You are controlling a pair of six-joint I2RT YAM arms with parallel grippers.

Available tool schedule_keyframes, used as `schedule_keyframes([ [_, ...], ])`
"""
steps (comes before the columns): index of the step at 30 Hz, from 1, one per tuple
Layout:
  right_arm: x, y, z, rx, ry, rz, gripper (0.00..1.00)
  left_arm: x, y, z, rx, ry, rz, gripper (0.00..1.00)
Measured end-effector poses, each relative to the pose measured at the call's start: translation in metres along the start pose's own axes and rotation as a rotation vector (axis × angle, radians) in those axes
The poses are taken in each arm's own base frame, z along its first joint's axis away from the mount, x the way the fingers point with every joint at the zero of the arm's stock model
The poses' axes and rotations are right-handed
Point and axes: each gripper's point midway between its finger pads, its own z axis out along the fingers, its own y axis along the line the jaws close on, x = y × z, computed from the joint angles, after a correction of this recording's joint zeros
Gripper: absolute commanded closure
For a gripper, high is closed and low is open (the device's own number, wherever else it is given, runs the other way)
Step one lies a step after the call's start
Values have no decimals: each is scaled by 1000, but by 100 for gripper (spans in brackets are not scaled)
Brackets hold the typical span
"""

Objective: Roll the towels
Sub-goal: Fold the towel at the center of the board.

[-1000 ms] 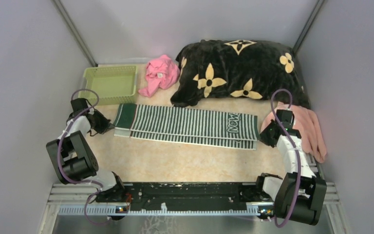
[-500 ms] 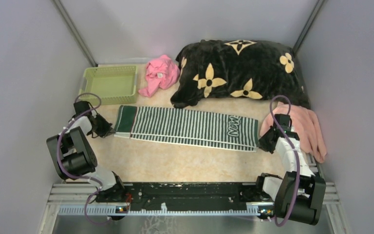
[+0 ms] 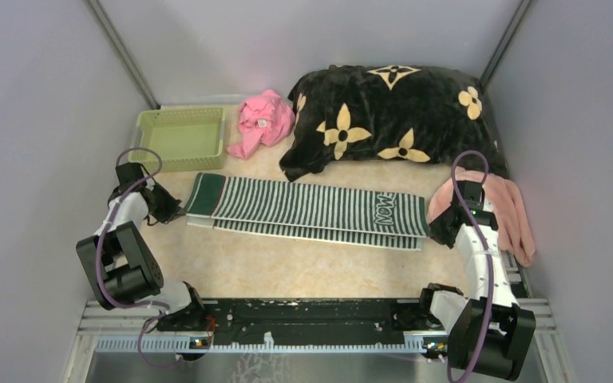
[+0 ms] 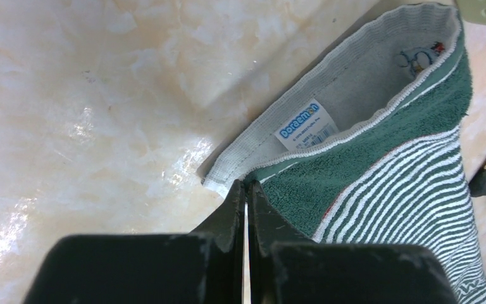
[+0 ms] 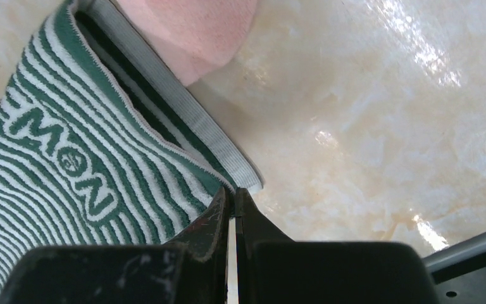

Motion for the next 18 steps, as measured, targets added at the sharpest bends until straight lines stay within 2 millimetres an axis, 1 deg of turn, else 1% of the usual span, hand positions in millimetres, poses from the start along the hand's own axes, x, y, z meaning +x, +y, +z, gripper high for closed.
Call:
schedule_keyframes([
  [5, 6, -9, 3, 52, 19, 36, 100, 11, 9, 8, -29, 33, -8, 100],
  [9, 11, -16, 12, 99, 43, 56, 100, 25, 21, 17, -66, 78, -11, 100],
  [10, 14, -19, 15, 112, 54, 56, 100, 26, 22, 20, -67, 84, -11, 100],
  [13, 24, -26, 23, 144, 91, 59, 100, 24, 22, 21, -64, 79, -5, 100],
  [18, 32, -30, 34, 155, 110, 57, 100, 24, 23, 21, -69, 75, -1, 100],
])
